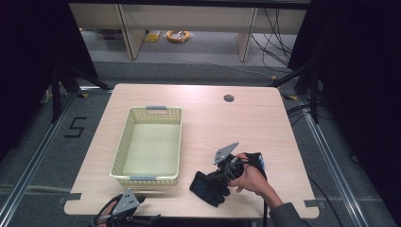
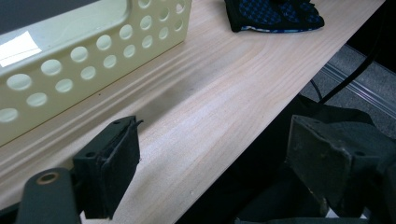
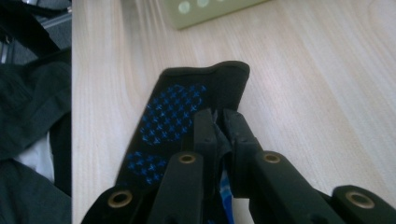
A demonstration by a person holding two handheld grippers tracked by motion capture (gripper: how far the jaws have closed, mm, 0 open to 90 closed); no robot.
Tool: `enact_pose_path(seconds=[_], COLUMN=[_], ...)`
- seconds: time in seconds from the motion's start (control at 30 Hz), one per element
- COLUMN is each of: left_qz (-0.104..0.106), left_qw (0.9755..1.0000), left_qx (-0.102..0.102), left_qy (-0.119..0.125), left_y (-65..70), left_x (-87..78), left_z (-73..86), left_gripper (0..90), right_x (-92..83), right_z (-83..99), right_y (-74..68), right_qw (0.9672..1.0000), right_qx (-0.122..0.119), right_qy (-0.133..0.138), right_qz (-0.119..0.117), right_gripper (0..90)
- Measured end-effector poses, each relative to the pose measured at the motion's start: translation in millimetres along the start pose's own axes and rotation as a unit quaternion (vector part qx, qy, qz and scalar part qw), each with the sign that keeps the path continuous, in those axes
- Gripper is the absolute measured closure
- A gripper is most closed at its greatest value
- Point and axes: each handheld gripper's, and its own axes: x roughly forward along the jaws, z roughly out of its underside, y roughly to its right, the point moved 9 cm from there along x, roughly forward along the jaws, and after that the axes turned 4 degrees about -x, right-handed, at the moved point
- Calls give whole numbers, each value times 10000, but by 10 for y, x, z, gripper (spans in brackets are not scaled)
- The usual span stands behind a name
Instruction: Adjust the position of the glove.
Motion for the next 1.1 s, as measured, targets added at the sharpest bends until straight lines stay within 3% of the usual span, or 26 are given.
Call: enact_pose_path(seconds=[0.03,0.1,0.13,0.23,0.27,0.3,0.37,0.43,0.47,0.5,0.57,0.6,0.63,0.67,0.7,0.73,0.77,0.8,0.83,0.87,0.9,0.93,1.0,1.03,1.07,1.1], left_qz=[-37,76,71,2,19,1,-13,29,3,9,18,18,20,-15,71,6,-74,-53,-45,-45,44,41,13,-7,57,56], left_qw=[9999,9998,9998,9999,10000,10000,9999,10000,9999,9999,10000,10000,10000,9999,10000,10000,10000,9999,10000,10000,10000,10000,10000,9999,9999,9999], left_qx=[103,-162,-165,-17,-43,-42,77,14,89,49,-45,-45,-44,38,-16,69,55,-81,-48,-48,3,-55,-43,-82,-88,-82], left_qy=[-92,-44,-23,-161,9,1,-99,-75,-141,-90,21,21,13,-96,-57,-59,-7,34,-1,-1,31,43,36,110,104,103], left_y=[-22,30,33,-9,6,4,-17,-2,-18,-11,6,6,7,-12,23,5,3,23,18,18,29,27,14,22,34,34], left_x=[-10,6,10,-7,12,9,-8,-6,-15,-10,2,2,4,-5,-2,0,12,20,14,14,-1,6,5,12,8,9], left_z=[13,9,4,23,-1,1,14,8,17,11,-5,-5,-4,14,4,7,1,1,5,5,-5,-4,-5,-15,-16,-16], left_gripper=[169,169,169,169,169,169,169,169,169,169,169,169,169,169,169,169,169,169,169,169,169,169,168,169,169,169], right_x=[5,32,44,61,74,91,96,87,75,45,-49,-49,-115,-186,-282,-341,-395,-444,-476,-476,-558,-599,-711,-798,-845,-933], right_z=[36,50,50,70,68,70,78,75,72,56,30,30,18,0,14,48,45,56,78,78,167,206,286,337,367,425], right_y=[-21,-21,-11,-7,-2,14,26,23,39,31,69,69,95,120,145,141,186,204,221,221,285,310,359,423,441,486], right_qw=[9999,9997,9994,9994,9992,9988,9990,9995,9995,9997,9978,9978,9952,9906,9845,9823,9787,9739,9715,9715,9647,9612,9505,9428,9385,9298], right_qx=[19,-120,-268,-228,-299,-395,-311,-169,-179,-42,362,362,593,836,1049,1181,1126,1293,1395,1395,1543,1615,1884,1922,2038,2148], right_qy=[-143,-195,-195,-275,-268,-273,-303,-271,-261,-197,-41,-41,97,388,664,552,737,893,979,979,954,931,999,1135,1179,1250], right_qz=[-19,17,-36,-36,-70,-94,-52,-37,38,124,547,547,773,1014,1241,1342,1553,1640,1649,1649,1908,2033,2259,2478,2524,2714], right_gripper=[848,844,842,832,830,826,798,716,688,640,558,558,542,521,508,508,508,508,505,505,501,501,520,533,534,538])
